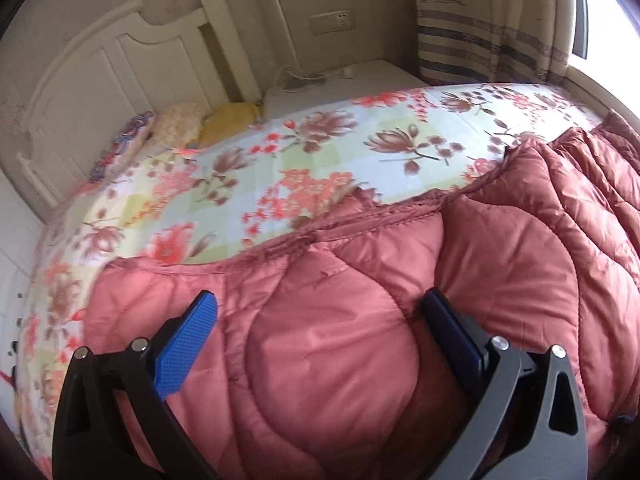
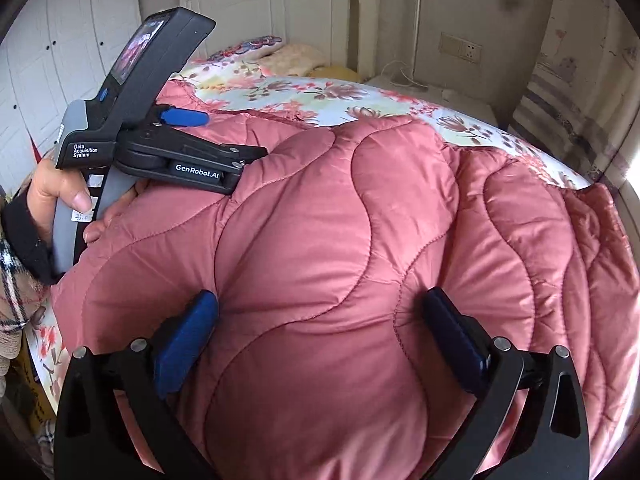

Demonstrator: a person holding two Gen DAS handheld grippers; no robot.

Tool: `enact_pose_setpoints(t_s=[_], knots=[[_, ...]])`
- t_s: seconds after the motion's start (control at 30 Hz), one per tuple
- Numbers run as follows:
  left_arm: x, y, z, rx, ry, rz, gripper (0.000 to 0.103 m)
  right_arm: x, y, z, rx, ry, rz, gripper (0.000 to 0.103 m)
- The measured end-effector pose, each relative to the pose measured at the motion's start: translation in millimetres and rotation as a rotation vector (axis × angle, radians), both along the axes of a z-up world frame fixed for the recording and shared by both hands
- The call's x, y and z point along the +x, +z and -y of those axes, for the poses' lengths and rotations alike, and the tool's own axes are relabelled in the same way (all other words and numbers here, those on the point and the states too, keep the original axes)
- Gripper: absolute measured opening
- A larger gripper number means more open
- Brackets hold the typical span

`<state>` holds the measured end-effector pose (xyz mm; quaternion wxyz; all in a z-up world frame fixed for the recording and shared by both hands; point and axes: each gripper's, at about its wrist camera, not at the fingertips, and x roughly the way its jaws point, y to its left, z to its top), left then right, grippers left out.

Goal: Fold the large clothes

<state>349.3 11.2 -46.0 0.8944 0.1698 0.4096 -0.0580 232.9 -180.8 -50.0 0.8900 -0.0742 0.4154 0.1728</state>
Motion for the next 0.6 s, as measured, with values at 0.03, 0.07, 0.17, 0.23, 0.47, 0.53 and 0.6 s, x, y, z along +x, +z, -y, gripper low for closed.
enact_pose_setpoints(t_s=[0.03,0.07,0.17,0.23,0.47,0.53,0.6], knots=[[-10.1,10.4,0.0,0.002,0.004,0.029,0.097,-3.8,7.2,2.6,-0.001,-0.02,-0.001,0.098],[-25.7,23.2,1.4,-0.002,-0.007,0.064,0.097,-11.4,16.4,8.7,0.014,-0.04,0.022,0.098],[-79.0,52.9,5.6,-0.079,-0.067,0.186,0.098,-40.5,35.0,35.9,0.097,-0.083,0.1,0.098],[-106.0,51.3,15.4,-0.076,-0.11,0.22,0.1,-54.1,39.0,55.8,0.124,-0.122,0.122,0.098],[-90.6,-9.0,19.2,-0.085,-0.152,0.075,0.101,-51.6,-2.3,93.3,0.025,-0.232,0.04,0.099],[-80.9,-11.6,10.2,-0.158,-0.147,0.023,0.101,-48.9,-17.6,97.7,0.051,-0.195,0.04,0.099],[-77.2,-14.9,6.0,-0.192,-0.151,0.004,0.101,-46.0,-22.6,101.8,0.084,-0.187,0.04,0.099]])
